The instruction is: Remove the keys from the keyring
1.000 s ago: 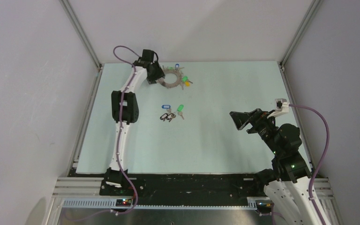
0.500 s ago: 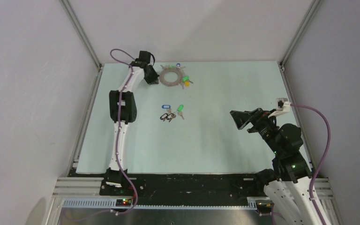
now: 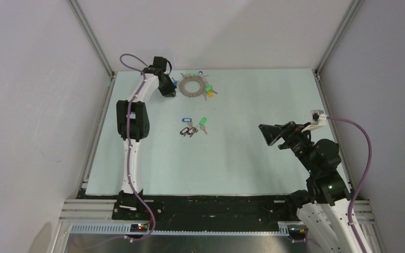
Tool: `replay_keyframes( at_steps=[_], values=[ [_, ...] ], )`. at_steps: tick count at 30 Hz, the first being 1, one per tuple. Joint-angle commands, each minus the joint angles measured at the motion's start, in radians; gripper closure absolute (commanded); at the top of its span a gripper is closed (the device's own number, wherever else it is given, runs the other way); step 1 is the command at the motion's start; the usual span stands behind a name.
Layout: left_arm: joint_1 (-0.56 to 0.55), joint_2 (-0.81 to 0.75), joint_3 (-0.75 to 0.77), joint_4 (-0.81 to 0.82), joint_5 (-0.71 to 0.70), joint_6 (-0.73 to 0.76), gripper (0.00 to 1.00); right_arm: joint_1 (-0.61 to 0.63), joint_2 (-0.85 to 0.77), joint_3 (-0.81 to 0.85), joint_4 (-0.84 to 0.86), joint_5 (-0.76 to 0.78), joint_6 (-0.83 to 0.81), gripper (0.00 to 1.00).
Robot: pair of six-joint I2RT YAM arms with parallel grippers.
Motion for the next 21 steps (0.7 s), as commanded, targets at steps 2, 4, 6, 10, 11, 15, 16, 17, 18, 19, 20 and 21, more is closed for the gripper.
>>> replay_keyframes(
  at_steps=[2,4,6,10,11,15,16,17,18,19,20,21],
  values=[
    [0.005,0.015,0.103,0.233,0.173,-0.129,0.97,-0.004,0.003,0.045,0.040,-0.006,-0.015,0.01],
    [0.006,0.060,0.121,0.313,0.170,-0.187,0.99,-0.005,0.003,0.045,0.043,-0.007,-0.012,0.01],
    [0.006,0.107,0.138,0.376,0.148,-0.236,1.00,-0.004,0.002,0.047,0.047,-0.005,-0.013,0.01],
    [0.014,0.223,0.189,0.380,0.189,-0.344,1.00,-0.005,0.004,0.053,0.048,0.001,-0.015,0.00],
    [0.018,0.243,0.214,0.309,0.196,-0.355,1.00,-0.005,0.005,0.055,0.048,0.002,-0.016,0.01],
    [0.025,0.204,0.226,0.125,0.115,-0.243,1.00,-0.006,0.010,0.065,0.047,0.001,-0.017,0.01],
    [0.025,0.168,0.128,0.116,0.075,-0.195,1.00,-0.007,0.010,0.067,0.046,-0.002,-0.017,0.01],
    [0.025,0.095,0.080,0.109,0.004,-0.173,1.00,-0.007,0.011,0.066,0.046,-0.003,-0.014,0.01],
    [0.025,0.068,-0.006,0.101,-0.022,-0.133,1.00,-0.006,0.011,0.067,0.048,-0.008,-0.012,0.00],
    [0.026,0.026,-0.039,0.091,-0.052,-0.115,1.00,-0.007,0.011,0.067,0.047,-0.009,-0.010,0.01],
    [0.025,0.011,-0.087,0.069,-0.061,-0.079,1.00,-0.007,0.010,0.067,0.047,-0.011,-0.009,0.01],
    [0.025,-0.019,-0.115,0.056,-0.078,-0.063,1.00,-0.007,0.010,0.067,0.043,-0.011,-0.007,0.01]
  ],
)
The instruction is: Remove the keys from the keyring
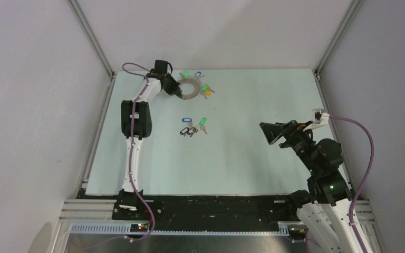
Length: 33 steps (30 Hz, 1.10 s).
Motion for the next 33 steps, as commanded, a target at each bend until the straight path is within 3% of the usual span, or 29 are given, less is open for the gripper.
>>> replay_keyframes(
  at_steps=[1,7,15,21,29,33],
  values=[
    [0.009,-0.164,-0.191,-0.160,-0.162,0.167,1.00,-0.005,0.001,0.041,0.033,-0.010,-0.005,0.00],
    [-0.040,-0.409,-0.596,-0.100,-0.291,0.235,1.00,-0.006,-0.003,0.041,0.028,-0.018,0.005,0.01],
    [-0.006,-0.715,-0.880,0.024,-0.448,0.248,1.00,-0.008,-0.037,0.044,0.013,-0.035,0.009,0.01],
    [-0.012,-0.852,-1.114,0.145,-0.329,0.215,1.00,-0.007,-0.035,0.055,0.000,-0.066,0.002,0.01],
    [-0.024,-1.057,-1.409,0.251,-0.336,0.192,1.00,-0.008,-0.017,0.077,-0.011,-0.086,-0.002,0.01],
    [-0.024,-1.161,-1.417,0.322,-0.348,0.183,0.96,-0.007,-0.021,0.077,-0.016,-0.084,-0.003,0.01]
  ],
)
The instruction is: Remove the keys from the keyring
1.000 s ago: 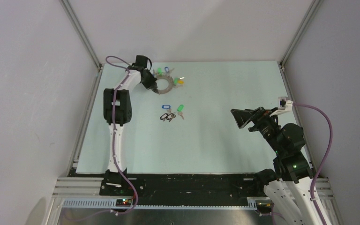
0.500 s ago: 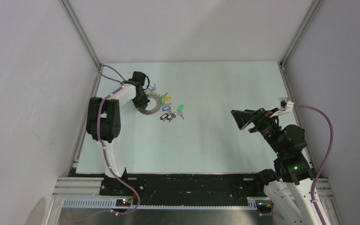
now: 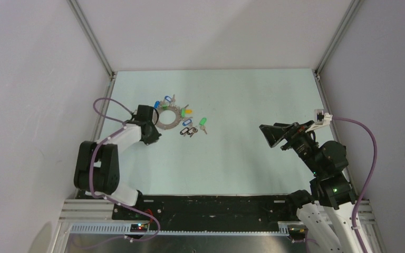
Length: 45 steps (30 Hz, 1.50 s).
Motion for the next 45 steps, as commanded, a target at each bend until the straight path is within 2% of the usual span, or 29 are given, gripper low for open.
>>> replay_keyframes(
  at_steps=[1,3,4,6,11,14,19,28,31,36,39,41,42,44,45],
  values=[
    [-0.004,-0.129,0.029,0.138,-0.018,-0.025,0.94,-0.003,-0.003,0.040,-0.002,-0.013,-0.005,0.01],
    [-0.004,-0.122,0.070,0.145,0.002,-0.010,0.75,-0.002,-0.007,0.040,-0.005,-0.014,-0.006,0.01],
    [-0.004,-0.115,0.097,0.147,0.006,-0.004,0.56,-0.002,-0.008,0.040,-0.006,-0.015,-0.007,0.01],
    [-0.005,-0.080,0.144,0.148,0.025,0.022,0.43,-0.002,-0.011,0.041,-0.011,-0.016,-0.007,0.01],
    [-0.015,0.054,0.236,0.147,0.069,0.077,0.40,-0.003,-0.021,0.041,-0.018,-0.007,-0.008,0.01],
    [-0.036,0.110,0.248,0.147,0.048,0.122,0.34,-0.004,-0.026,0.044,-0.022,-0.002,-0.012,0.01],
    [-0.093,0.188,0.285,0.145,-0.003,0.187,0.44,-0.004,-0.026,0.054,-0.030,0.002,-0.015,0.01],
    [-0.096,0.287,0.316,0.120,-0.053,0.161,0.45,-0.004,-0.042,0.070,-0.057,0.012,-0.017,0.01],
    [-0.096,0.283,0.300,0.111,-0.068,0.156,0.47,-0.004,-0.049,0.070,-0.067,0.019,-0.021,0.01],
    [-0.096,0.243,0.250,0.104,-0.048,0.151,0.58,-0.005,-0.049,0.070,-0.071,0.024,-0.023,0.01],
    [-0.097,0.189,0.193,0.104,-0.049,0.139,0.60,-0.004,-0.048,0.070,-0.069,0.023,-0.021,0.01],
    [-0.100,0.178,0.177,0.105,-0.061,0.150,0.69,-0.004,-0.048,0.071,-0.066,0.023,-0.020,0.01],
    [-0.100,0.178,0.177,0.104,-0.060,0.160,0.80,-0.004,-0.048,0.071,-0.063,0.021,-0.021,0.01],
    [-0.101,0.186,0.184,0.103,-0.058,0.163,0.97,-0.004,-0.048,0.071,-0.060,0.018,-0.015,0.01],
    [-0.100,0.185,0.186,0.102,-0.056,0.161,0.98,-0.005,-0.048,0.071,-0.058,0.016,-0.013,0.01]
  ],
)
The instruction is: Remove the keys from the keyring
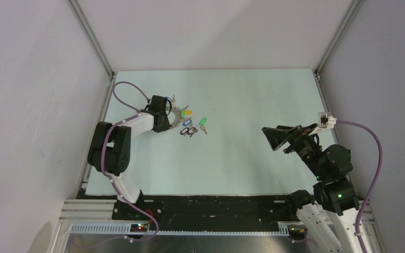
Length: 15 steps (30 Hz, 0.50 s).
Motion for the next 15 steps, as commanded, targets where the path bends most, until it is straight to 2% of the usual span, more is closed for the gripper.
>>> replay_keyframes(
  at_steps=[1,8,15],
  values=[
    [-0.002,-0.031,-0.002,-0.007,-0.021,0.007,0.99,-0.005,-0.009,0.038,0.022,0.001,-0.007,0.01],
    [-0.005,-0.146,0.033,-0.073,-0.065,0.023,1.00,-0.005,-0.019,0.038,0.020,-0.005,-0.001,0.01],
    [-0.006,-0.333,0.148,-0.208,-0.021,0.056,1.00,-0.006,0.030,0.044,0.016,-0.042,-0.041,0.00]
  ],
)
